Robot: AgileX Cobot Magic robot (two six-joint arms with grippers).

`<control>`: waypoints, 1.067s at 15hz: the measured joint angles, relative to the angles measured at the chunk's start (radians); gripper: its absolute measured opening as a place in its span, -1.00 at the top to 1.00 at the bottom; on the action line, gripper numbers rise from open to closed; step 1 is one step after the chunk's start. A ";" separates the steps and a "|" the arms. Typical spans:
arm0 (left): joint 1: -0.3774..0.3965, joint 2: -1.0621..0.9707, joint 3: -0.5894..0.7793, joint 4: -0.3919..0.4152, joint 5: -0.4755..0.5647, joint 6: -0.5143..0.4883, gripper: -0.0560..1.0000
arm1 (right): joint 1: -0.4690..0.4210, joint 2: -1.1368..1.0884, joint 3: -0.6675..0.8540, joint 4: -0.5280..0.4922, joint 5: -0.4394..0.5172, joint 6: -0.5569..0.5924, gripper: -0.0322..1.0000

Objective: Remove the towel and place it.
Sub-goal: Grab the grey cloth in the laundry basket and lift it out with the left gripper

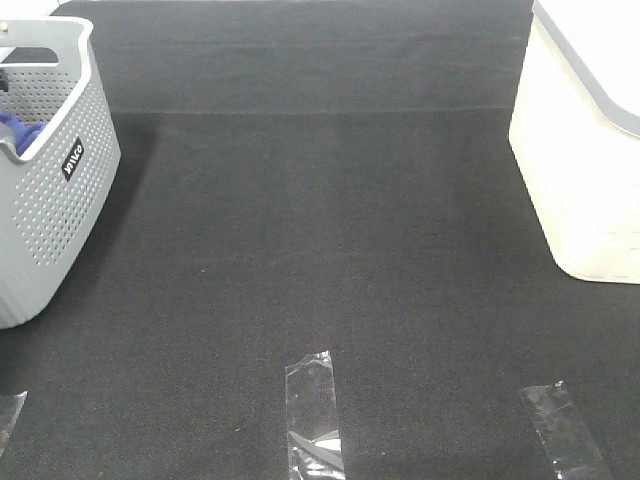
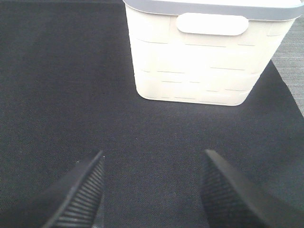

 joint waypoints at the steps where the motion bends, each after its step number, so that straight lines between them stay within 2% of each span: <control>1: 0.000 0.000 0.000 -0.002 -0.002 0.000 0.38 | 0.000 0.000 0.000 0.000 0.000 0.000 -0.16; 5: 0.000 0.000 0.000 -0.009 -0.001 0.023 0.89 | 0.000 0.000 0.000 0.000 0.000 0.000 -0.16; 9: -0.003 -0.027 0.000 -0.010 0.002 0.063 0.89 | 0.000 0.000 0.000 0.000 0.000 0.000 -0.16; 16: -0.066 -0.230 0.000 -0.016 0.009 0.109 0.89 | 0.000 0.000 0.000 0.000 0.000 0.000 -0.16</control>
